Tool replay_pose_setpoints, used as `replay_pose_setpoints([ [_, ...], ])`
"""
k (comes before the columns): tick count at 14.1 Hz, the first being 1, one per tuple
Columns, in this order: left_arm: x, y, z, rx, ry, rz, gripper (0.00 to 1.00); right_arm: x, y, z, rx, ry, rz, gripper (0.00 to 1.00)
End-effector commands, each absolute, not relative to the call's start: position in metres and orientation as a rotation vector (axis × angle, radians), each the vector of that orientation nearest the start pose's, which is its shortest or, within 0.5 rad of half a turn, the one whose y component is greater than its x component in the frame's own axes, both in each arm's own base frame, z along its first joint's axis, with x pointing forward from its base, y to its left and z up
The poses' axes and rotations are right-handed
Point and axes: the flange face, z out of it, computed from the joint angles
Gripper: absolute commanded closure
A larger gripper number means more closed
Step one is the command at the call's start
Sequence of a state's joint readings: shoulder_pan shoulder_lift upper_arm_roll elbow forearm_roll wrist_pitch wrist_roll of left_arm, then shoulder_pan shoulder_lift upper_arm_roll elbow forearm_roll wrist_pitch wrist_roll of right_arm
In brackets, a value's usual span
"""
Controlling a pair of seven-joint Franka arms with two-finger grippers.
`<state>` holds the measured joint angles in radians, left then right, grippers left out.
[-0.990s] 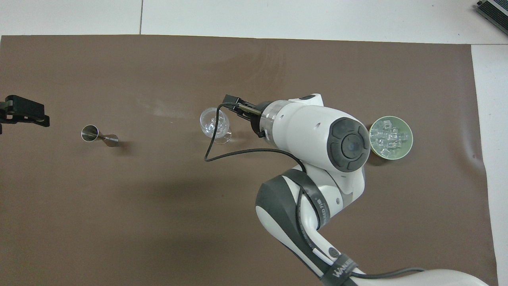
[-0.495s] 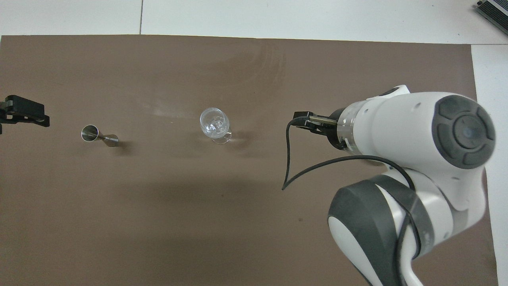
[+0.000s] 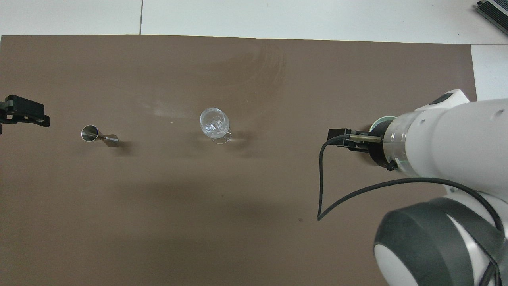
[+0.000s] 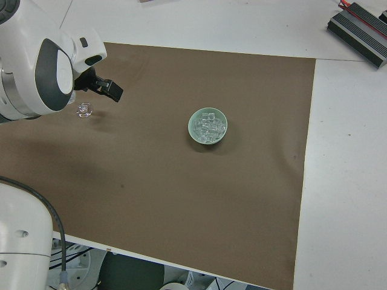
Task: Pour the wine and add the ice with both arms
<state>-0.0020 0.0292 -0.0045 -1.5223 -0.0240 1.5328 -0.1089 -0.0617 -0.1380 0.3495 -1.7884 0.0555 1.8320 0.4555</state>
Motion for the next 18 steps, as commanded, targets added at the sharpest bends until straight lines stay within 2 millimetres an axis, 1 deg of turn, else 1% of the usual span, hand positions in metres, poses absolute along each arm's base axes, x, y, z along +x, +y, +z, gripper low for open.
replay_pose_setpoints([
  [1,0.551,-0.003,0.628,-3.15,-0.166,0.021,0.0,0.522,0.126,0.622,-3.093,0.183,-0.251,0.0],
  [2,0.551,-0.003,0.628,-3.15,-0.166,0.021,0.0,0.526,0.108,0.626,-3.095,0.14,-0.263,0.0],
  [3,0.551,-0.003,0.628,-3.15,-0.166,0.021,0.0,0.527,0.096,0.63,-3.101,0.088,-0.263,0.0],
  [4,0.551,-0.003,0.628,-3.15,-0.166,0.021,0.0,0.525,0.088,0.634,-3.11,0.054,-0.235,0.0],
  [5,0.551,-0.004,0.628,-3.15,-0.164,0.021,0.0,0.525,0.076,0.639,-3.113,0.06,-0.214,0.0],
  [6,0.551,-0.003,0.628,-3.15,-0.166,0.021,0.0,0.526,0.069,0.641,-3.119,0.055,-0.2,0.0],
  [7,0.551,-0.003,0.628,-3.15,-0.166,0.021,0.0,0.527,0.063,0.643,-3.132,0.053,-0.201,0.0],
  [8,0.551,-0.003,0.628,-3.15,-0.166,0.021,0.0,0.527,0.064,0.647,-3.16,0.034,-0.199,0.0],
  [10,0.551,-0.004,0.628,-3.15,-0.164,0.021,0.0,0.528,0.05,0.653,-3.183,0.048,-0.156,0.0],
  [11,0.551,-0.003,0.628,-3.15,-0.166,0.021,0.0,0.528,0.038,0.652,-3.173,0.075,-0.133,0.0],
  [13,0.551,-0.003,0.628,-3.15,-0.166,0.021,0.0,0.529,0.029,0.647,-3.176,0.1,-0.082,0.0],
  [15,0.551,-0.003,0.628,-3.15,-0.166,0.021,0.0,0.541,0.027,0.648,-3.174,0.11,-0.088,0.0],
  [16,0.551,-0.003,0.628,-3.15,-0.166,0.021,0.0,0.546,0.021,0.649,-3.175,0.131,-0.084,0.0],
  [18,0.551,-0.003,0.628,-3.15,-0.166,0.021,0.0,0.557,0.02,0.65,-3.16,0.139,-0.093,0.0],
])
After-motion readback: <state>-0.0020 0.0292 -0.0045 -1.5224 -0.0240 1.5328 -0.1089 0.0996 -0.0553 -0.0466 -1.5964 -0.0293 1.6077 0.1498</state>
